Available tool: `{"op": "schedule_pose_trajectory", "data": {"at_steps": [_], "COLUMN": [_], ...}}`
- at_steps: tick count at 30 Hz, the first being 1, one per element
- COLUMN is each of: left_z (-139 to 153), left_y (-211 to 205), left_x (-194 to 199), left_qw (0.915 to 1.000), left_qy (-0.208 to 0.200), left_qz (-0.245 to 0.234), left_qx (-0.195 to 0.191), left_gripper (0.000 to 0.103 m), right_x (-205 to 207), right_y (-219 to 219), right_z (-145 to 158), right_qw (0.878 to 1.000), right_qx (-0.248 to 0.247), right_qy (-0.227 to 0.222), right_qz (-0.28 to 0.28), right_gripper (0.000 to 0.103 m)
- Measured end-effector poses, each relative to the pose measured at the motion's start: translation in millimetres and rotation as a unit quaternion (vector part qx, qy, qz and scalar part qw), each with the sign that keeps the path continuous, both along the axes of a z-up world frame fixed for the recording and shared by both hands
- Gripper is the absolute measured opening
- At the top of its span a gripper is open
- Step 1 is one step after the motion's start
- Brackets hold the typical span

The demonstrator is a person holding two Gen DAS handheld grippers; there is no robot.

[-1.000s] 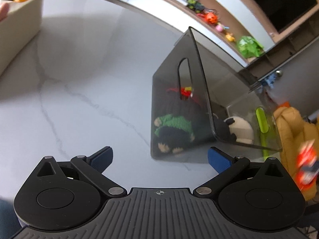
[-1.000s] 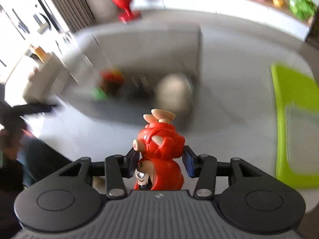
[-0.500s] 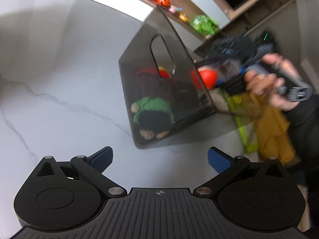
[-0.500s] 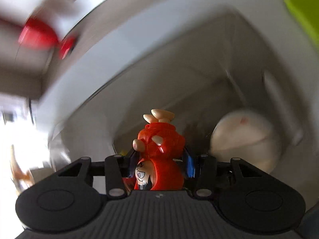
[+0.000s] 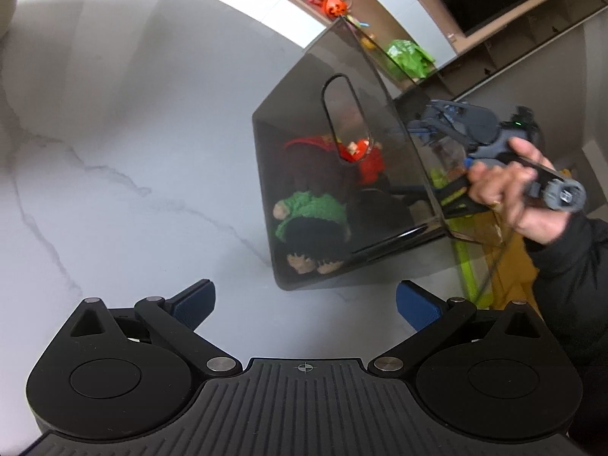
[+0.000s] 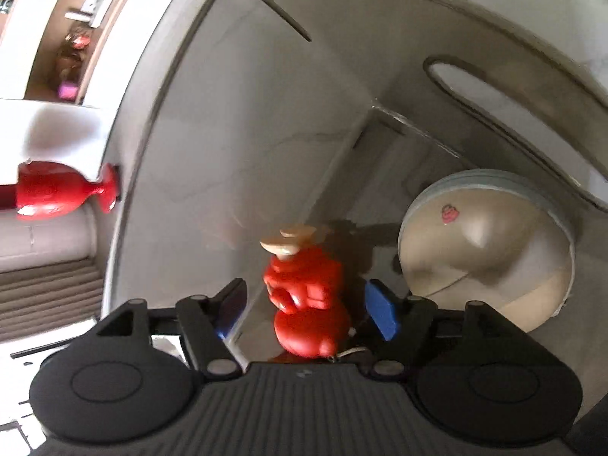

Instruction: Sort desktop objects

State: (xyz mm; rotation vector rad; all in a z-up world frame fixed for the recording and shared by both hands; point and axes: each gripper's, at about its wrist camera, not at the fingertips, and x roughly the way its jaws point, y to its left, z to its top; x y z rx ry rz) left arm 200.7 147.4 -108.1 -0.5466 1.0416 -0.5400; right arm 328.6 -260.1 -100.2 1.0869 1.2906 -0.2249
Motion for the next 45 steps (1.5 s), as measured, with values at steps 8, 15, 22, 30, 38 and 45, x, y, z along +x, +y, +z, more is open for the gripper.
{"op": "schedule_pose_trajectory", "data": {"at_steps": [8, 15, 22, 30, 38, 45], "left_z": [-3, 62, 60, 29, 21, 53], "left_y": [9, 9, -14, -25, -31, -34], "left_x": [16, 43, 101, 127, 129, 99], "left_qw": [0.9948, 0.9964, 0.9954, 0.9876, 0.9888, 0.9961], "left_qy": [0.031, -0.015, 0.056, 0.103, 0.118, 0.08], "left_qz": [0.01, 0.012, -0.008, 0.029, 0.052, 0.037], "left_qx": [-0.096, -0.082, -0.077, -0.115, -0.076, -0.008], "left_gripper": [0.103, 0.103, 0.103, 0.036, 0.021, 0.018], "right_x": [-55, -104, -109, -76, -44, -73], "right_y": [-22, -46, -86, -132, -131, -101], "right_z": [52, 127, 112, 51, 8, 25], "right_qw": [0.976, 0.907, 0.883, 0.896, 0.917, 0.905], "right_qx": [0.075, -0.175, -0.203, -0.085, -0.047, -0.127], "right_qy": [-0.117, -0.283, -0.326, -0.359, -0.315, -0.303], "right_qz": [0.169, 0.258, 0.272, 0.246, 0.24, 0.272], "right_gripper": [0.069, 0.075, 0.051, 0.058, 0.042, 0.014]}}
